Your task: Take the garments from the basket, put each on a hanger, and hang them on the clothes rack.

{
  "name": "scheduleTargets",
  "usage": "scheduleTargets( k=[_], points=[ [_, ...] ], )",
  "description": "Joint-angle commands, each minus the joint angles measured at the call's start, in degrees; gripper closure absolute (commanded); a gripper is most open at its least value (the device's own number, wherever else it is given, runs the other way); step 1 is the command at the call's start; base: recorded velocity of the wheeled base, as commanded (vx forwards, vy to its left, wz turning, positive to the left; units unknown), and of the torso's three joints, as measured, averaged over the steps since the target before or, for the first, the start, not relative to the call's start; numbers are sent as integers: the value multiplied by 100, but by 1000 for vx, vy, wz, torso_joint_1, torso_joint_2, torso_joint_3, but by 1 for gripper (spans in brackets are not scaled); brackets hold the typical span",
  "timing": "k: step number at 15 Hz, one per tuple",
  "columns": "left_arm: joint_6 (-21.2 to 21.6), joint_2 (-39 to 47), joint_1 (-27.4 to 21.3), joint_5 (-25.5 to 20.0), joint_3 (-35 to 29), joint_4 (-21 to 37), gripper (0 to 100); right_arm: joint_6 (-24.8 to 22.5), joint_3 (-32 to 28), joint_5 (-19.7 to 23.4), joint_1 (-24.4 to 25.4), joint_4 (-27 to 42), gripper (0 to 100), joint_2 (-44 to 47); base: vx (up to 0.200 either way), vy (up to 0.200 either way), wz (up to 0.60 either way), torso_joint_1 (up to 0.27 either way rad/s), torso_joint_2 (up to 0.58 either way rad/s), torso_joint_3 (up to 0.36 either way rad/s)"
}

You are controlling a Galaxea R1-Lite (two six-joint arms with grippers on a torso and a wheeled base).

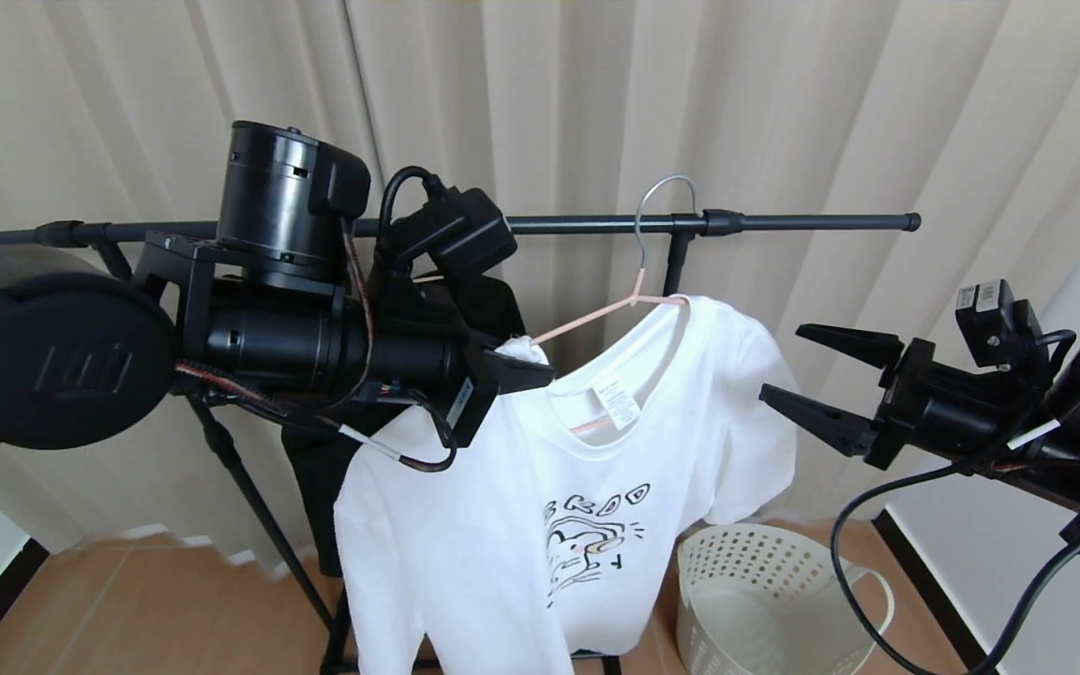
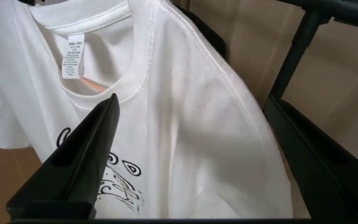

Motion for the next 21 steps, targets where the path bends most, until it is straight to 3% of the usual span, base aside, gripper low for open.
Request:
scheduleTargets(
  k=[1,7,16,17,21],
  points=[
    [-4,-324,9,10,276,-116,100,-77,-66,2,-97,3,0,150,0,0,0,0,0,0],
    [-12,-878,9,28,725,-239,100,-586,-163,-85,-185,-24,0,686,0,0,0,0,0,0],
    [-21,-1063,18,89,971,-248,100,-709,-286,-332,-176,-41,0,1055,0,0,0,0,0,0],
    [-21,-1063,18,89,980,-248,100,-709,-294,-332,-176,-41,100,1072,0,0,0,0,0,0],
    [-12,-1063,88,80,1024,-266,100,-709,-330,-340,-176,-41,100,1090,0,0,0,0,0,0]
  ],
)
